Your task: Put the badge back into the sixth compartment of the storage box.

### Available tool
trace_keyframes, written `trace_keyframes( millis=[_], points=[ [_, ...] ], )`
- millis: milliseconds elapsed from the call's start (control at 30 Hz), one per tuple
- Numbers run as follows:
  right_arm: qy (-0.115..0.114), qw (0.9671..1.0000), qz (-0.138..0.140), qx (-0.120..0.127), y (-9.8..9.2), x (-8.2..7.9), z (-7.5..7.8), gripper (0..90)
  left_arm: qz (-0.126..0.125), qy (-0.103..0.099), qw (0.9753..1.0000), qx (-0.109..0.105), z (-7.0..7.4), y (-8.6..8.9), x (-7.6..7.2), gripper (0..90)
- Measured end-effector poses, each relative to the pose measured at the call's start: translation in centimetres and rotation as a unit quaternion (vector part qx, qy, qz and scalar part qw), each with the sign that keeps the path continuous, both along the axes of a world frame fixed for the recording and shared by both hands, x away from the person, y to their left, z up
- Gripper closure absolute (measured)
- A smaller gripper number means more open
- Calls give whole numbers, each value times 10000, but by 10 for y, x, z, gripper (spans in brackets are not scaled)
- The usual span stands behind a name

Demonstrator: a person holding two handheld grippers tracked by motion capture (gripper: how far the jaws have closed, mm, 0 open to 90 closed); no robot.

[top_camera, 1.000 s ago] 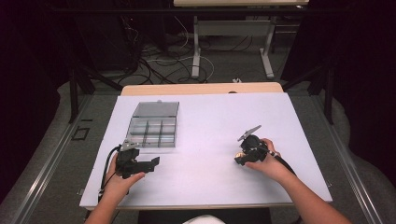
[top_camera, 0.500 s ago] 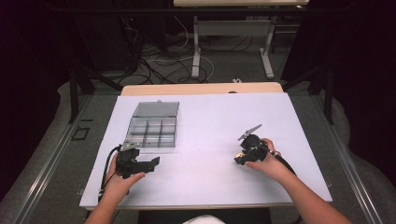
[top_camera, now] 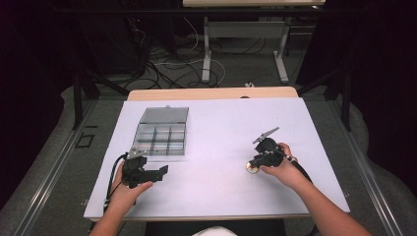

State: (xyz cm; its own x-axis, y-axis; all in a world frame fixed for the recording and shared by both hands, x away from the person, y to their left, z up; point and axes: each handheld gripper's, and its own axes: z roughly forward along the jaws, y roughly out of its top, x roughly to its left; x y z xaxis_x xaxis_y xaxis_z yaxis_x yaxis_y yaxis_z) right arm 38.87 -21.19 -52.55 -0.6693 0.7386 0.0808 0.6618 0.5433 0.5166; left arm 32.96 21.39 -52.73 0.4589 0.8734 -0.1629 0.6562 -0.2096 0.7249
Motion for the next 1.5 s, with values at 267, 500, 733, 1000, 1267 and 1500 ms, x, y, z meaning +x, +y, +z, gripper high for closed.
trace_keyframes(
  millis=[267, 500, 733, 1000, 1267, 1500],
  points=[
    [-12, 9999, 51, -110, 5, -1, -5, 527, 16, -6, 10000, -8, 0, 1, 0, 82],
    [-200, 9993, 306, -82, 12, -2, -15, 425, 17, -3, 10000, 14, 1, 1, 0, 83],
    [89, 9974, 578, -431, 12, -2, -13, 401, 21, -15, 10000, 8, 0, 1, 0, 84],
    [76, 9976, 532, -427, 11, -2, -12, 466, 26, -11, 10000, 13, 0, 1, 0, 85],
    [124, 9980, 486, -393, 11, -2, -11, 467, 10, -1, 10000, 25, 0, 1, 0, 85],
    [115, 9984, 466, -293, 11, -2, -11, 467, 7, 3, 10000, 26, 0, 1, 0, 86]
  ],
)
